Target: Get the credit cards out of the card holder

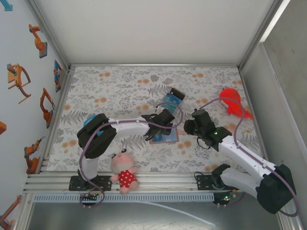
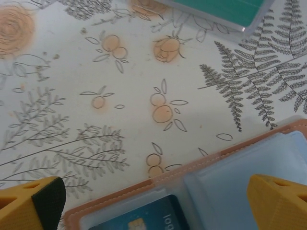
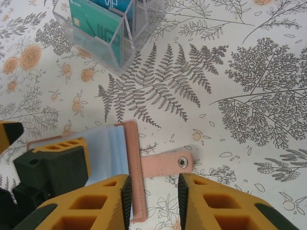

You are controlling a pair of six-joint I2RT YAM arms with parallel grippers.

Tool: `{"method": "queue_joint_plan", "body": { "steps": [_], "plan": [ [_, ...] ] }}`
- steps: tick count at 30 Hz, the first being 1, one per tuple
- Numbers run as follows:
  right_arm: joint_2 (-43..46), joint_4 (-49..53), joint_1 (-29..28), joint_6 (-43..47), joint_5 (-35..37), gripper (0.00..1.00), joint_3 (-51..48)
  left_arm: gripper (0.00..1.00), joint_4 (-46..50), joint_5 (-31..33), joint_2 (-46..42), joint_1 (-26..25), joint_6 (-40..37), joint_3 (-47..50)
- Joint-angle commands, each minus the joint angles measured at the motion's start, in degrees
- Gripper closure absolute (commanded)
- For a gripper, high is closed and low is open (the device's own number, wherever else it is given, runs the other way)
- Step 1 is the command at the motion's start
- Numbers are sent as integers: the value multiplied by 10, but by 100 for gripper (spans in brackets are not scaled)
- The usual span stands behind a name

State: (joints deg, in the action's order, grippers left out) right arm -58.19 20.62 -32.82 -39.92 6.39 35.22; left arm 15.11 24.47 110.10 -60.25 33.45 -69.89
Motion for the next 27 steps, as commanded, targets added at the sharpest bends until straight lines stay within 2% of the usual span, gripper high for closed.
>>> {"method": "queue_joint_plan", "body": {
  "steps": [1,6,11,21,27],
  "plan": [
    [-15,-21,1,7,-37,72,6,3,21,52,-67,2,18,24],
    [-60,-78,-2,-3,-110,76,8,3,26,75,-127,18,47,76],
    [-130,-104,-34,-10,-144,76,46,3,47,76,-152,44,69,119],
    [-285,-133,-74,-43,-235,81,126,3,35,28,-149,59,59,165],
    [-334,-122,-76,-54,-248,83,146,3,19,10,-141,55,62,169]
  ]
}}
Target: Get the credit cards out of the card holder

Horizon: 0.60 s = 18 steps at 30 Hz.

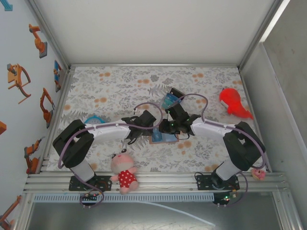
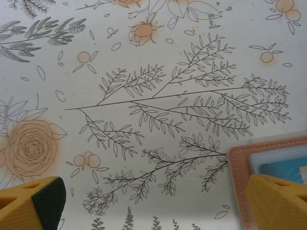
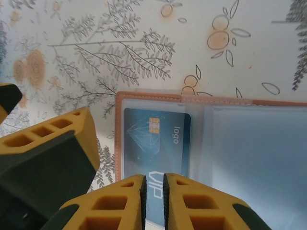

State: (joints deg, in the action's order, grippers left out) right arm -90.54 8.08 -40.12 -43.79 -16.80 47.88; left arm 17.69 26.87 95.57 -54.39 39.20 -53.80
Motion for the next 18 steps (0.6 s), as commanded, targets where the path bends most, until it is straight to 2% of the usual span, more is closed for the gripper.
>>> {"method": "queue_joint_plan", "body": {
  "steps": [1,7,18],
  "plan": [
    [-16,7,-3,-17,-15,83,21,3,-10,-16,4,-4,4,9],
    [-40,20,-2,-19,-23,84,30,3,-28,-41,14,-7,2,12],
    [-54,22,0,-20,-16,84,20,3,-5,-33,33,-12,8,16]
  ]
}}
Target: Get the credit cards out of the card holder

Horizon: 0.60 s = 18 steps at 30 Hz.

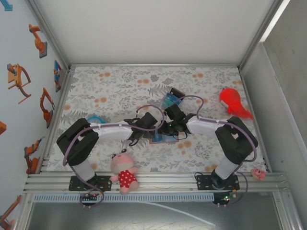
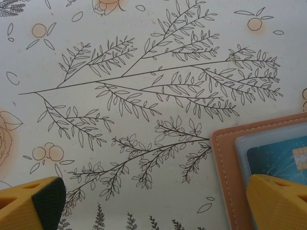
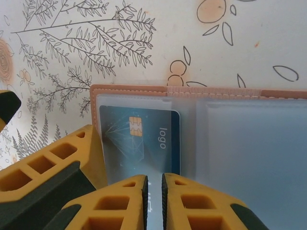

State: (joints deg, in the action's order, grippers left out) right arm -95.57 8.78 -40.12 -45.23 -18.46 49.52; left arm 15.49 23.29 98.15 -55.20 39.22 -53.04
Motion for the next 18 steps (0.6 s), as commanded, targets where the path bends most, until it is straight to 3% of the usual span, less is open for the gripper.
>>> {"method": "queue_joint_plan", "body": {
  "steps": [1,12,18],
  "plan": [
    [-3,14,1,-6,3,84,1,3,19,3,7,-4,8,9],
    [-1,-10,14,-19,-6,85,-27,3,47,30,19,-10,2,-2],
    [-3,-71,26,-42,-51,85,-58,3,53,40,16,-13,-3,-7]
  ]
}}
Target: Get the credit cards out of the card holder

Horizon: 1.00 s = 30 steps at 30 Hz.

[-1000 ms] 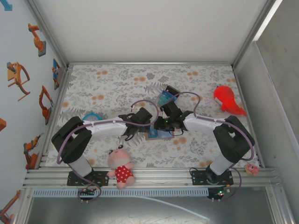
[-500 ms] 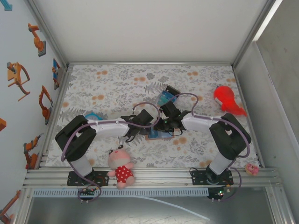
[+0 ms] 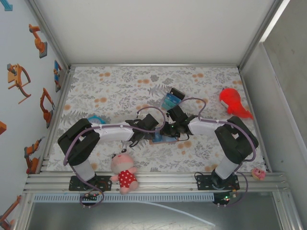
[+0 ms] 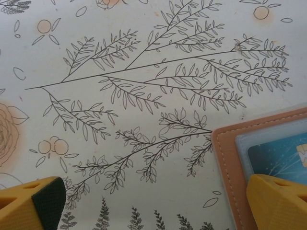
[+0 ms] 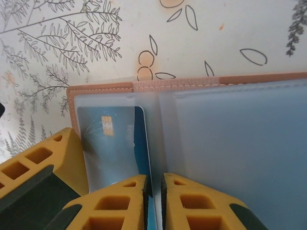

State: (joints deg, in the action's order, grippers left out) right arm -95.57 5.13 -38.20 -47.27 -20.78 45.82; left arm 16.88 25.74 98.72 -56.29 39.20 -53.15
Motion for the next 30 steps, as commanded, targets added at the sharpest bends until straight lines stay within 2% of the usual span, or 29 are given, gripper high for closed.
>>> {"method": "queue_joint_plan", "body": {
  "steps": [1,4,18,30],
  "plan": [
    [-5,-48,9,-28,-37,85,-28,3,39,15,12,-2,-3,-6],
    [-8,-96,15,-44,-67,85,-44,3,40,16,14,-3,-4,-9],
    [-13,-134,16,-48,-99,90,-50,3,43,21,22,-11,-1,-18],
    [-34,-196,17,-67,-130,85,-54,3,43,16,31,-17,4,-25]
  ]
}}
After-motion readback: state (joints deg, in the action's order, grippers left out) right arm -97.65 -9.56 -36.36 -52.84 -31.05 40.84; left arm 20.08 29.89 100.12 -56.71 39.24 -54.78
